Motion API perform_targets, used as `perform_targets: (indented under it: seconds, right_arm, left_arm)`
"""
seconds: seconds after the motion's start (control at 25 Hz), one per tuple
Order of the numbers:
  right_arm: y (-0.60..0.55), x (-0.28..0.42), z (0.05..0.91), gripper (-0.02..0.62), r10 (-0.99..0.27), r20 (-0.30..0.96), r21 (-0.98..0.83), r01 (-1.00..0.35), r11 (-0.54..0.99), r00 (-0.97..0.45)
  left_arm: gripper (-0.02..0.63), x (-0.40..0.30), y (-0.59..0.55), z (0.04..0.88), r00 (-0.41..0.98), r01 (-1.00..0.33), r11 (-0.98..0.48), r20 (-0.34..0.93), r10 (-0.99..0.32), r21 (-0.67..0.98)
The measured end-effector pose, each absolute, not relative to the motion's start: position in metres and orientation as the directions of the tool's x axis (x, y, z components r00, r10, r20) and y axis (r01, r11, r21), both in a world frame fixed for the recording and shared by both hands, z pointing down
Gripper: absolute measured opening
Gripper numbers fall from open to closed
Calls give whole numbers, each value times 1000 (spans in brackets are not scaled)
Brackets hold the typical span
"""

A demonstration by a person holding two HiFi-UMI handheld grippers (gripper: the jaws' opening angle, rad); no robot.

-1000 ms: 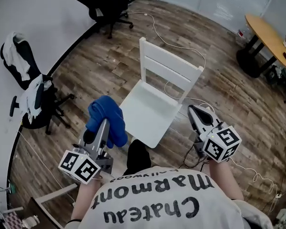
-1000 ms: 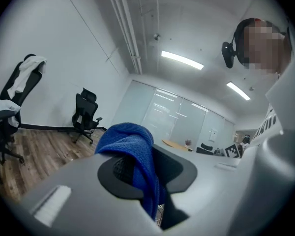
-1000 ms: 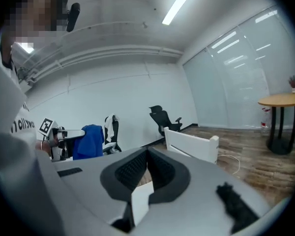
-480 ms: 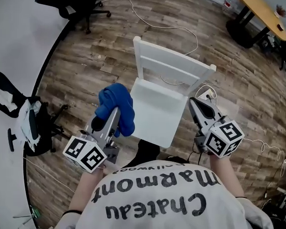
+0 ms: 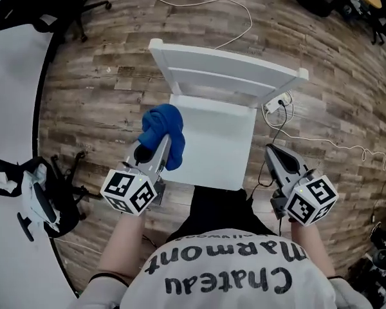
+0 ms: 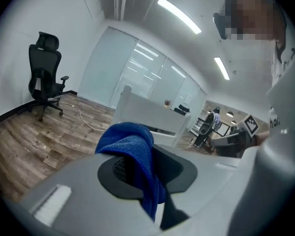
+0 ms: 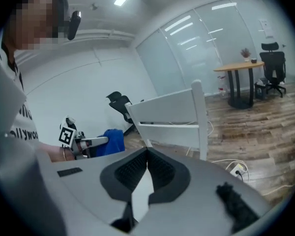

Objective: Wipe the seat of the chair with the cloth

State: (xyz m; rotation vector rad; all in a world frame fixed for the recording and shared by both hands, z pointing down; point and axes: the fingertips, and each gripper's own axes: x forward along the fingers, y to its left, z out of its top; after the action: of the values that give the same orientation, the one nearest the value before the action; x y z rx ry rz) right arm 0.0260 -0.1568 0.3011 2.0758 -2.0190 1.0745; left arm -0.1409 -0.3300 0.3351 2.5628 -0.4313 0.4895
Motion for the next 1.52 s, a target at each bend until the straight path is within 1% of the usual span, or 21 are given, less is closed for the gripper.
perform_targets:
  seconds: [0.2, 0.32, 0.44, 0.64, 0.84, 1.08, 1.28, 1.52]
  right_arm:
    - [-116, 29, 359, 14, -811, 581, -484, -832, -270, -75]
    - [-92, 36, 387, 14, -778, 623, -495, -807, -321, -73]
    - [-74, 41, 403, 14, -763, 642, -507, -785, -355, -69]
    - [-47, 52, 421, 14, -745, 666, -506, -757, -413, -38]
    - [-28, 53, 447, 14, -716, 697, -504, -740, -445, -44]
    - [-30, 46, 466, 14, -721, 690, -535, -718, -444, -68]
    - [-29, 36, 478, 14, -721, 687, -556, -702, -445, -87]
    - [-11, 39, 490, 14, -721, 689, -566, -674, -474, -72]
  left_arm:
    - [74, -122, -351, 437, 775, -485, -807, 594, -217, 338]
    - [72, -107, -364, 488, 722, -548, -764, 654, -227, 340]
    - [72, -96, -371, 525, 706, -555, -767, 671, -228, 323]
    - [74, -92, -379, 575, 657, -484, -843, 734, -171, 237]
    - [72, -94, -402, 613, 589, -511, -841, 785, -192, 177]
    - [72, -84, -410, 641, 534, -507, -852, 823, -195, 127]
    - [74, -69, -395, 663, 523, -467, -877, 835, -172, 112]
    - [72, -41, -375, 670, 562, -478, -866, 809, -173, 146]
